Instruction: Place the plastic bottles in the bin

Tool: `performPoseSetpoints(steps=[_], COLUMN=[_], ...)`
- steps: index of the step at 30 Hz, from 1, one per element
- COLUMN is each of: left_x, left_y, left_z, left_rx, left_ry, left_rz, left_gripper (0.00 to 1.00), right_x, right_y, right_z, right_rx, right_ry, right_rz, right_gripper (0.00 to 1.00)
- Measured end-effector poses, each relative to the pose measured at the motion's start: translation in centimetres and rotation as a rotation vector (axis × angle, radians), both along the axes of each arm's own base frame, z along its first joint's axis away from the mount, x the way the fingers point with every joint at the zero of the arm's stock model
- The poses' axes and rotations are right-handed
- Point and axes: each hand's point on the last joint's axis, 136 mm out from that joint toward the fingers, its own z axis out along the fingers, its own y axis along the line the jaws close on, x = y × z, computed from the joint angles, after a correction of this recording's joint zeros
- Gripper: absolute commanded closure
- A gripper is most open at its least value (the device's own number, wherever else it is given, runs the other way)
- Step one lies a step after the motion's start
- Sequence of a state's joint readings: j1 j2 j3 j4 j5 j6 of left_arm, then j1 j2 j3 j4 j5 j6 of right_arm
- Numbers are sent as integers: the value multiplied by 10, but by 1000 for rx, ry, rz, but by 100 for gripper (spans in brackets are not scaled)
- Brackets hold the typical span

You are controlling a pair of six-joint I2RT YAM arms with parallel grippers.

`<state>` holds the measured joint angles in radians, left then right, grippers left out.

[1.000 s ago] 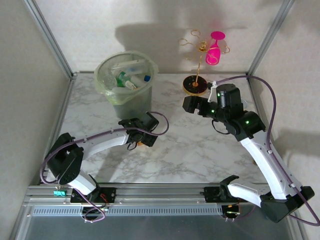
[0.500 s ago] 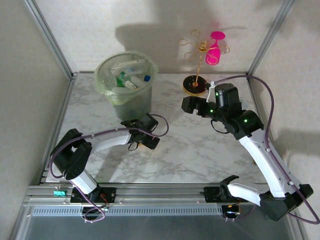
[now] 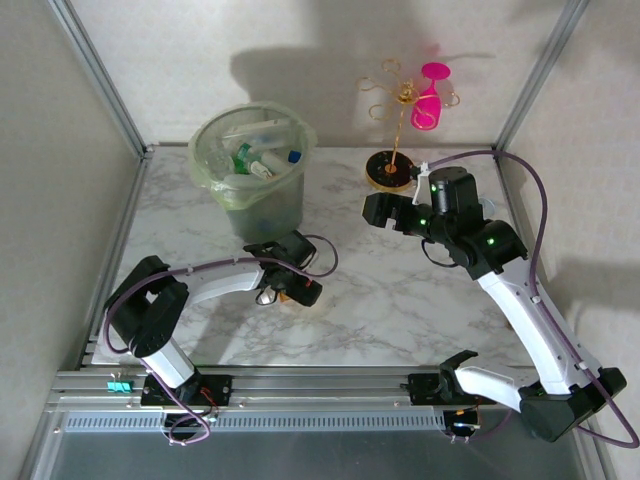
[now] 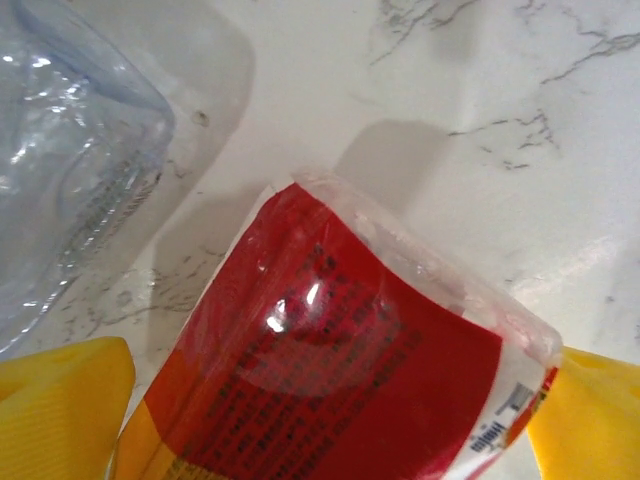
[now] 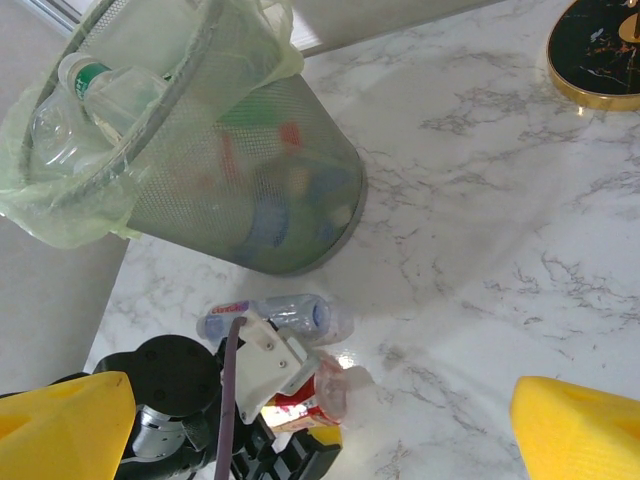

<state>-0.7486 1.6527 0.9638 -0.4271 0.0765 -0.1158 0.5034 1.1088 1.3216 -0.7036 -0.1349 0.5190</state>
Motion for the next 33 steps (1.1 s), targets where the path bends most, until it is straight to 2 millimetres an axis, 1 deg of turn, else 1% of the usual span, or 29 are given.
performPoseSetpoints(steps=[2,4,10,15,16,18,22,23,25,28,29,33], left_x=[-3,-7,-17,-19,-20,-22,-22,-22,-21,-19,-18,-13], left_y=[-1,-2,-5,-4,-4,-4,-3,-2,-1,-1,-2,-6], left_z=[-1,-3,-4,-3,-2,-2,-1,-1,-1,1,1,9], left_rx=[-3,-1,0,10,11,12,16,19,24,30,29,23], left_ry=[16,32,61,72,75,81,81,79,74,65,62,42], left_rz=[-3,-9,-27,-38,-41,-45,-51,-51,-49,-48,-50,-47], left_gripper=[4,0,0,1,2,6,19,24,39,52,54,54], right_x=[0,0,0,0,1,1,1,1,1,2,2,2], right_y=[0,0,-1,-1,-1,-1,-1,-1,-2,-2,-2,-2], right_z=[0,-1,-5,-8,-8,-8,-8,-9,-10,-12,-12,-12], right_rx=[-1,-4,-8,-15,-14,-14,-15,-15,-17,-19,-19,-20], right_ry=[1,1,7,9,8,9,9,10,14,18,18,18], right_rz=[0,2,1,3,3,3,1,0,-1,-3,-3,-3], right_gripper=[3,3,3,3,3,3,3,3,3,3,3,4])
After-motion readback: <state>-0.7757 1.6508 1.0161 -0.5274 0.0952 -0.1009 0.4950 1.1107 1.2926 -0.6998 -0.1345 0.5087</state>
